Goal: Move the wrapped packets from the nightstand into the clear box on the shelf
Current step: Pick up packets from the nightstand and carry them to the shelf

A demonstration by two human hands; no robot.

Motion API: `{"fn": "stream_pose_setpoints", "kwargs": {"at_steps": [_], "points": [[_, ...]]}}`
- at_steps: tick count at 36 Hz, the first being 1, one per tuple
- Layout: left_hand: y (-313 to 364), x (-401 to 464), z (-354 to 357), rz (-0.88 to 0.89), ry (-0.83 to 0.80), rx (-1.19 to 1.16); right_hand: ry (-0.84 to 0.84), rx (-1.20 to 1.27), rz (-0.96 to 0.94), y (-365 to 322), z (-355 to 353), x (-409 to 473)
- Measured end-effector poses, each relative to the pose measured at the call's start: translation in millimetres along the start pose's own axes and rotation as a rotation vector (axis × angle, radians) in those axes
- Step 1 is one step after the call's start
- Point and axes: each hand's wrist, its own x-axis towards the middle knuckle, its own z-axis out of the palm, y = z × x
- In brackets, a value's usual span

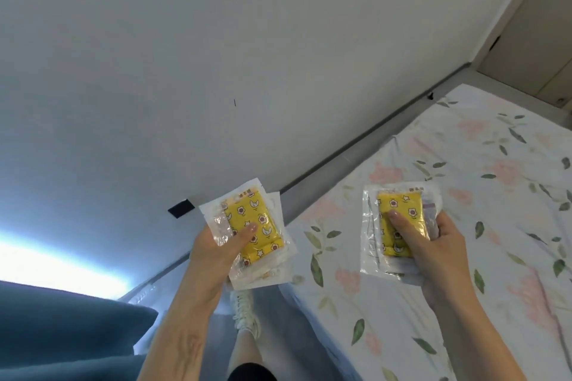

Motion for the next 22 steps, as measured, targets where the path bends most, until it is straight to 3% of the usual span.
{"fn": "stream_pose_setpoints", "kwargs": {"at_steps": [12,22], "points": [[100,175,-94,0.078,-0.089,-0.007,0.078,0.035,-0.080,-44,196,79],[154,245,-118,0.110,-0.250,0.021,0.095,0.035,-0.122,-81,275,92]]}}
